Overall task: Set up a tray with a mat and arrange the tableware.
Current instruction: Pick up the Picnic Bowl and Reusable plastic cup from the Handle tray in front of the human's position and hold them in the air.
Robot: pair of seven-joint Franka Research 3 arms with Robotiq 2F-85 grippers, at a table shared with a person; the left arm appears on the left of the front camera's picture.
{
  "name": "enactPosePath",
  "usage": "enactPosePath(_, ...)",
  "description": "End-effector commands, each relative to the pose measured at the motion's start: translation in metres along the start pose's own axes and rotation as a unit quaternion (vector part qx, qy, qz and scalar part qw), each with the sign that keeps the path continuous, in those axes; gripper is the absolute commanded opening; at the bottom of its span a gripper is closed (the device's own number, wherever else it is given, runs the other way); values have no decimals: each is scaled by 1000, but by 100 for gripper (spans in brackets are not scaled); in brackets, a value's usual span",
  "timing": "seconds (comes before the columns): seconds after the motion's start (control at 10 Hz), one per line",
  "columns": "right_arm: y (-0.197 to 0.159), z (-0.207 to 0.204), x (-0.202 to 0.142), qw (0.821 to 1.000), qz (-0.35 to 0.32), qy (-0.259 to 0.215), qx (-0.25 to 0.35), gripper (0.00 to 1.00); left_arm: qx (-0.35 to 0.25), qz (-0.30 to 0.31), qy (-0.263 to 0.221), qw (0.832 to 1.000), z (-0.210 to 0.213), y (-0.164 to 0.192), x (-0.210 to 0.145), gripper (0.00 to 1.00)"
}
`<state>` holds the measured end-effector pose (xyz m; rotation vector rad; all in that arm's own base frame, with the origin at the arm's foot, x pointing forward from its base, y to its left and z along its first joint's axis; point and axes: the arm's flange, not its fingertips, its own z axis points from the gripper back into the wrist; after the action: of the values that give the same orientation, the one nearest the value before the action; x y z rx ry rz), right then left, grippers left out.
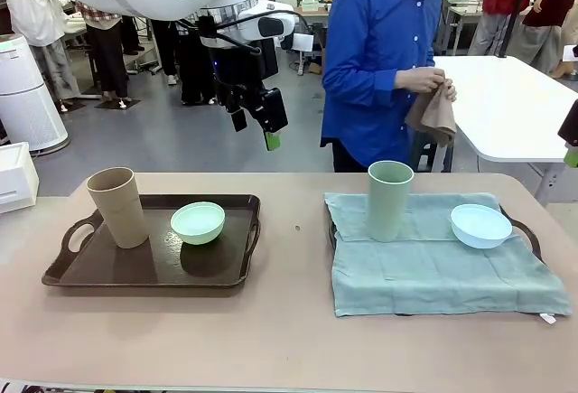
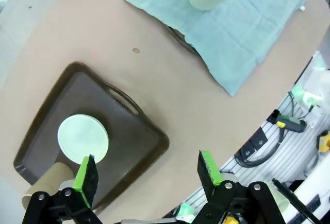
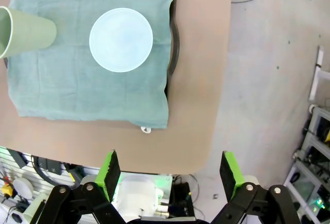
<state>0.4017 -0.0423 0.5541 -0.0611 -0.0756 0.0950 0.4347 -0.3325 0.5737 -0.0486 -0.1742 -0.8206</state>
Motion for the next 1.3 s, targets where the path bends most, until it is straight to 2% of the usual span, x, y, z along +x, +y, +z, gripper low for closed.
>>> enactPosePath(0.0,0,0,0,1000,0,0,0,100,0,0,0,1000,0,0,0,100)
enactPosePath(0.1,-2,-4,0,1000,-9,3,11,100,-9,4,-4,1000,13,14,-15,100)
enactPosePath(0.3,-6,-6,-4,999,-10,4,31,100,-64,4,-28,998,33,57,-64,100)
enactPosePath(0.4,-13,-1,-6,997,-7,3,71,100,-101,14,-48,994,40,83,-92,100)
enactPosePath(0.5,-21,3,-8,992,-9,4,122,100,-124,35,-70,989,44,97,-118,100)
enactPosePath(0.7,-45,13,-11,954,-15,-13,298,100,-189,50,-145,970,48,117,-168,100)
enactPosePath(0.8,-63,14,-17,927,-30,-21,373,100,-223,63,-200,952,47,127,-200,100)
enactPosePath(0.9,-80,11,-23,908,-44,-22,417,100,-250,67,-273,926,45,132,-231,100)
enactPosePath(1.1,-109,10,-36,870,-76,-29,487,100,-297,54,-402,864,44,133,-282,100)
enactPosePath(1.2,-122,10,-41,852,-75,-29,517,100,-319,47,-448,834,43,134,-304,100)
